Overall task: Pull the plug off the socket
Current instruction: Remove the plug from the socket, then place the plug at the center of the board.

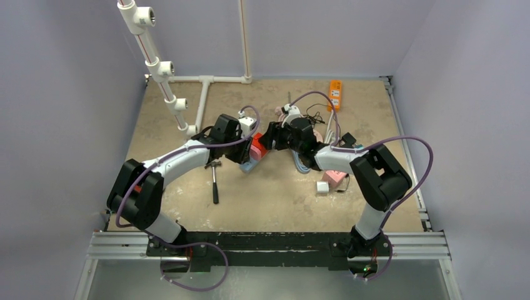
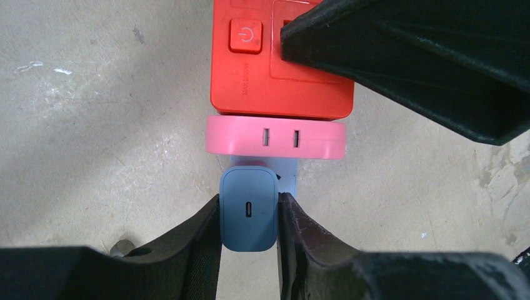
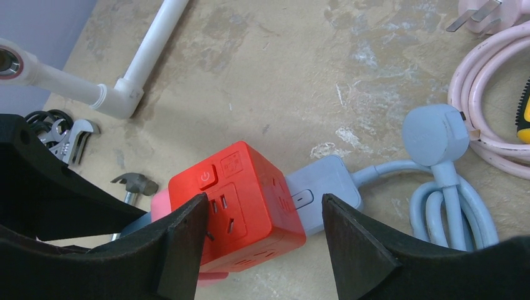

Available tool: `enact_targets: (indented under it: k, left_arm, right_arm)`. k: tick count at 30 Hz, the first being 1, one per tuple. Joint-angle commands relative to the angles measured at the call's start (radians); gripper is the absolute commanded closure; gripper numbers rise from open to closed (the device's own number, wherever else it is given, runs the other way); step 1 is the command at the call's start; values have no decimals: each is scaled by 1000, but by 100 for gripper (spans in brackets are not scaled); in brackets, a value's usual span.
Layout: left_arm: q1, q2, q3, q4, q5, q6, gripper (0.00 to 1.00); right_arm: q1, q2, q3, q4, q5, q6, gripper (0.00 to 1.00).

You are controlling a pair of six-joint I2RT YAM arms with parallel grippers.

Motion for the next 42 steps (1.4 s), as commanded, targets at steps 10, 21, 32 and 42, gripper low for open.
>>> enact_targets:
  k: [10, 21, 32, 42]
  left_arm:
    - [-96, -81, 8, 65, -217, 30, 100]
    - [-174, -97, 5, 52, -305, 58, 100]
    - [-106, -102, 17, 59, -137, 34, 100]
    - [-152, -224, -5, 184, -12, -17, 100]
  right_arm:
    - [-5, 55, -8, -161, 104, -61, 32]
    - [-1, 57, -5, -164, 104, -64, 32]
    - [0, 33, -15, -145, 82, -67, 32]
    - [-2, -180, -26, -136, -20, -71, 10]
